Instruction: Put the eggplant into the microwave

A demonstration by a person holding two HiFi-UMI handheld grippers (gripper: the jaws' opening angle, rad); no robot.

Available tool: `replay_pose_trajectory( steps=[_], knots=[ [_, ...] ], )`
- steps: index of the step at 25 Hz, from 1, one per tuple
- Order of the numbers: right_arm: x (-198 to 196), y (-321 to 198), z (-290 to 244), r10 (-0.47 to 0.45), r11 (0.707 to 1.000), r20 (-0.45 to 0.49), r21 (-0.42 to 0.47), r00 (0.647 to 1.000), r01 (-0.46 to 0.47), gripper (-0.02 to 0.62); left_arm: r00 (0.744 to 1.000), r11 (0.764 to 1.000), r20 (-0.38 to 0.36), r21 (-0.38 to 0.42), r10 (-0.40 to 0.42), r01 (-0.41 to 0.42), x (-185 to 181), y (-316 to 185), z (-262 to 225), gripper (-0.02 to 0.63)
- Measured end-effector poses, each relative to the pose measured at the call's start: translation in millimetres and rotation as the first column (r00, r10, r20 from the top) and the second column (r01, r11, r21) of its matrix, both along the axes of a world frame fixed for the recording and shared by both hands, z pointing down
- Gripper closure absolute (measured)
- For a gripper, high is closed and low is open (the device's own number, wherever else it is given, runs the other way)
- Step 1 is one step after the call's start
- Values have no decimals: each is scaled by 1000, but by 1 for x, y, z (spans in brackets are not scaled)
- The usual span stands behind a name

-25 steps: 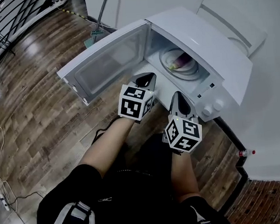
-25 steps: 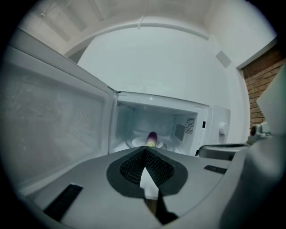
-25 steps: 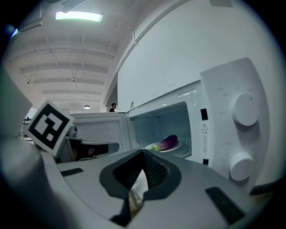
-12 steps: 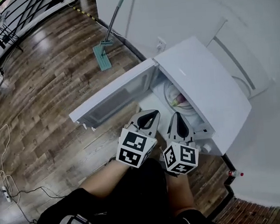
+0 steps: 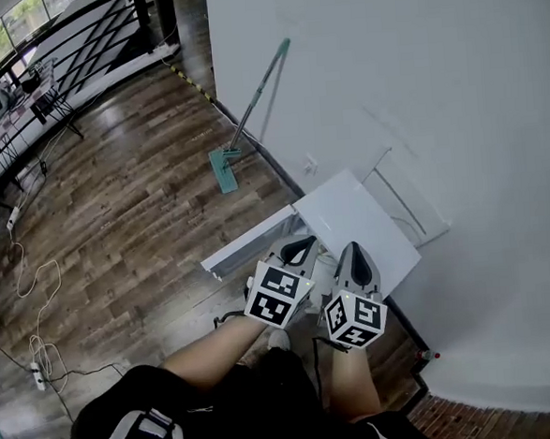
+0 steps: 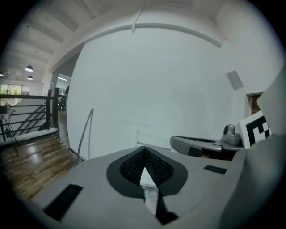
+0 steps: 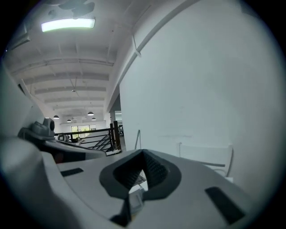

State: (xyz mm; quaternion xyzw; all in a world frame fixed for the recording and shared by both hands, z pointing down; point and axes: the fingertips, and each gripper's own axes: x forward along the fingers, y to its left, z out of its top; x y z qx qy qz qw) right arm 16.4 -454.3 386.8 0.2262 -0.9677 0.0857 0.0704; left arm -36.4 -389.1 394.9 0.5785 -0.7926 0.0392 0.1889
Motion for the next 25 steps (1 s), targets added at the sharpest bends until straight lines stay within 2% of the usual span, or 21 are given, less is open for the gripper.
replay_pose_trajectory(
  steps=[5,13,17,19,21,25],
  knots=[
    [19,15,-74,11,999,29,33,1000,-12,589,999,998,40,57,-31,28,5,16,-82,609],
    [51,38,-114,23,997,70,73,997,-28,589,997,994,73,105,-27,19,35,42,-119,609],
    [65,42,-124,35,994,83,97,996,-43,589,977,995,208,97,-41,22,42,49,-134,609],
    [72,42,-125,48,993,84,99,995,-56,589,972,996,234,93,-28,6,51,49,-134,609],
    [80,47,-127,58,992,87,103,995,-66,589,971,996,240,93,-12,-10,62,52,-134,607],
    [92,60,-134,66,991,95,108,993,-76,589,981,994,192,107,15,-37,76,61,-135,609]
  ],
)
